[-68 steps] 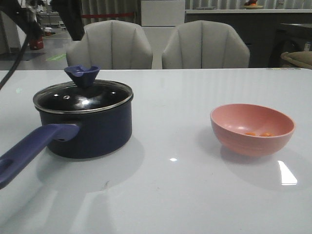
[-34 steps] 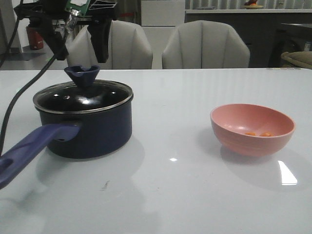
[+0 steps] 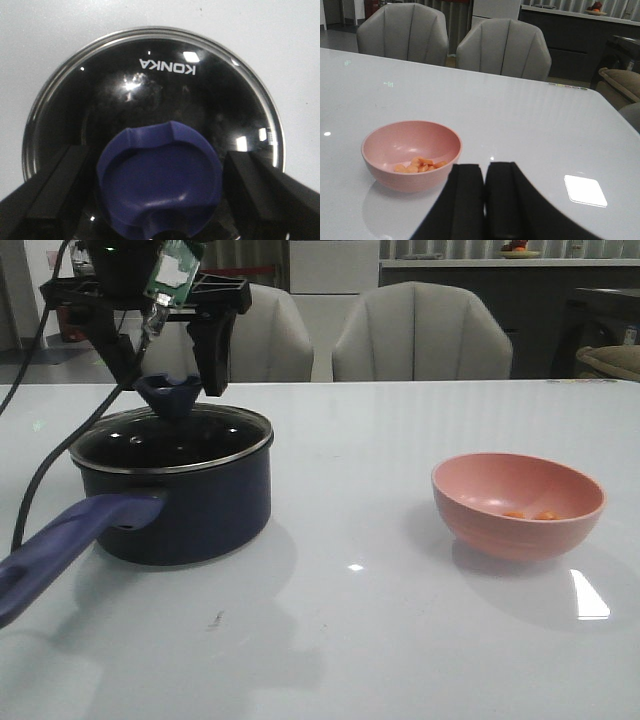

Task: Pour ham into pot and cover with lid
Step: 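Lower the left gripper onto the purple lid knob and grasp it, then lift the glass lid off the saucepan with the left gripper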

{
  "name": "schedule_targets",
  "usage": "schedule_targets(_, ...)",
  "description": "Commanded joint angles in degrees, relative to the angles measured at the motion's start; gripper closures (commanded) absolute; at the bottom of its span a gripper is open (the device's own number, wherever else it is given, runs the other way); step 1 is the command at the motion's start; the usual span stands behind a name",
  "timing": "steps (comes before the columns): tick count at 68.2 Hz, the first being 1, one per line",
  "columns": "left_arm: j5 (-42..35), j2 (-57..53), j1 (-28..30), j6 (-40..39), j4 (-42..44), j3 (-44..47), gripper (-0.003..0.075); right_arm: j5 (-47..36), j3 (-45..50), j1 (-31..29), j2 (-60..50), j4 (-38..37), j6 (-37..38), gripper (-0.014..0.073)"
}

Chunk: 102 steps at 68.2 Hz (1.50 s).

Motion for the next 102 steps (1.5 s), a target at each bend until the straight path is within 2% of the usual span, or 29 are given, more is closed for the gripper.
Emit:
schedule_targets(1, -1.0, -2.3, -0.4, -0.6, -0.6, -1.7, 0.016, -4.7, -0.4, -0.3, -1.1, -0.6, 0.0, 0.0435)
schedule_targets(21, -0.6, -1.1, -0.4, -0.6, -0.7, -1.7, 0.0176, -4.7, -0.4, -0.3, -1.1, -0.6, 0.0, 0.0435)
schedule_targets(31, -0.5, -0.8, -0.4, -0.6, -0.7, -1.7, 0.0297, -4.7, -0.4, -0.3, -1.1, -0.6, 0.0, 0.0435)
schedule_targets(32, -0.6, -0.8, -0.4, -0.6, -0.7, -1.7, 0.033, -4.7, -0.4, -0.3, -1.1, -0.6, 0.0, 0.0435)
schedule_targets(39, -0.6, -0.8, -0.4, -0.6, -0.7, -1.7, 0.044, -4.7, -0.4, -0.3, -1.1, -0.6, 0.0, 0.0435)
schedule_targets(45, -0.6, -0.8, -0.3, -0.6, -0.7, -1.7, 0.0487, -4.7, -0.4, -0.3, -1.1, -0.6, 0.0, 0.0435)
schedule_targets(75, 2.0, -1.9, -0.3, -0.6, -0.5, -5.4, 0.0492, -4.7, -0.4, -0.3, -1.1, -0.6, 0.0, 0.0435)
schedule_targets(91, 2.0, -6.4, 0.3, -0.5, 5.1, -5.8, 0.0492, -4.7, -0.4, -0.3, -1.1, -0.6, 0.0, 0.0435)
schedule_targets(102, 4.0, -10.0, 3.7, -0.2, 11.0, -4.2, 0.0492, -4.7, -0.4, -0.3, -1.1, -0.6, 0.0, 0.0435)
